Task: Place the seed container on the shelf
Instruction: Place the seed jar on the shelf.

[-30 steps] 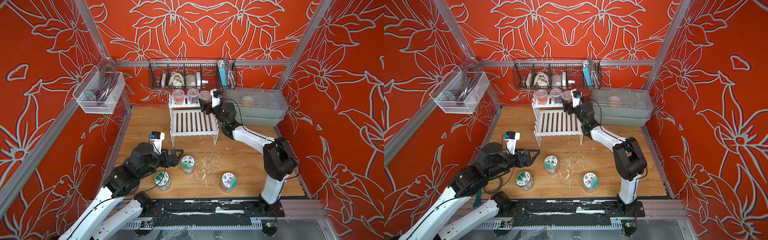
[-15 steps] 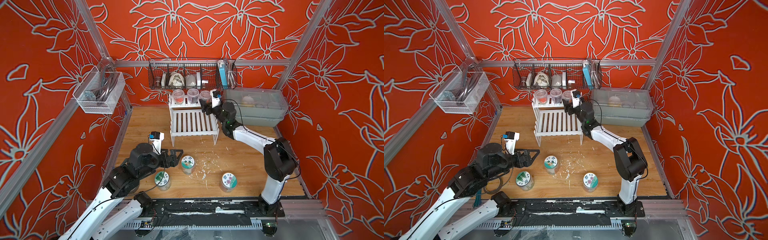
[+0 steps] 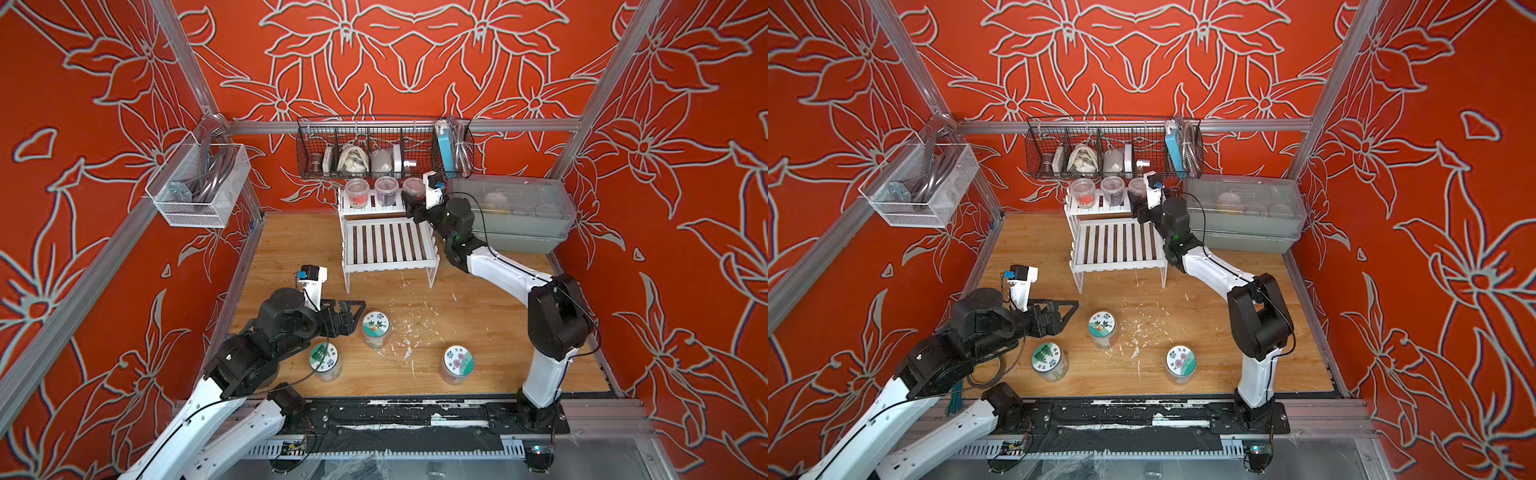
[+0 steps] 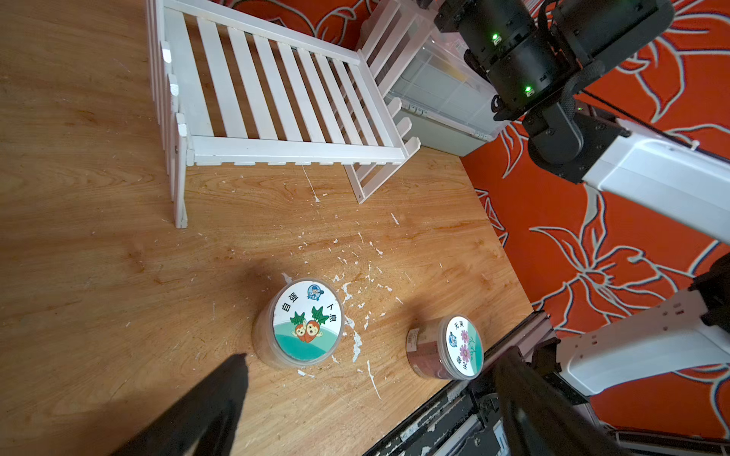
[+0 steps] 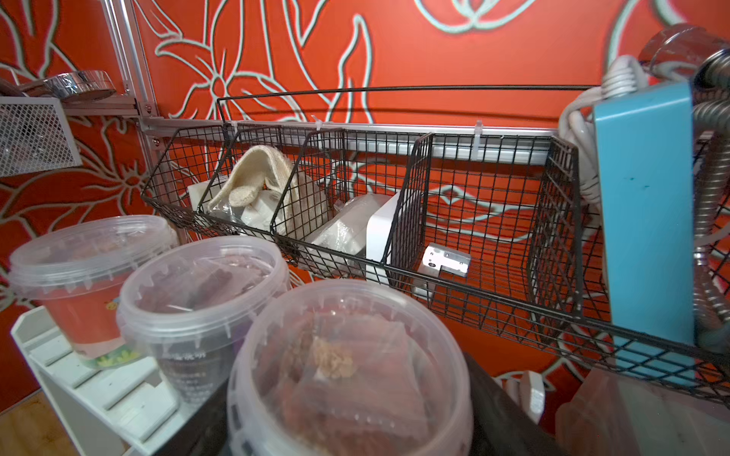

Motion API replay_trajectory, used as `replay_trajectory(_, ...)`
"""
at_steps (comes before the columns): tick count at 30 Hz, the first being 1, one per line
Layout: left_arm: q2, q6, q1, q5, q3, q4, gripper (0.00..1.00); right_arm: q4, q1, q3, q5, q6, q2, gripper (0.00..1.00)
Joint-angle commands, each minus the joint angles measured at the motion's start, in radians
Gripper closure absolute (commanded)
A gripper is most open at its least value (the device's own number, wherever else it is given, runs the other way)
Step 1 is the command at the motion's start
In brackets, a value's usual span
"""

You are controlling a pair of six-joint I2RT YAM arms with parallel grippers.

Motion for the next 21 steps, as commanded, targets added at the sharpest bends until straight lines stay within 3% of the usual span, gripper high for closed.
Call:
replay_trajectory(1,-0.016,0.002,0.007,-0.013,-0.006,0.011,0.03,-0.020,-0.005,0.028,0.018,0.011,0.032,0.23)
replay_trajectory(21,-0.024,-0.008,0.008,-0.011,-0.019,0.019,0.03,-0.034,-0.005,-0.057,0.000,-0.004,-0.048,0.14)
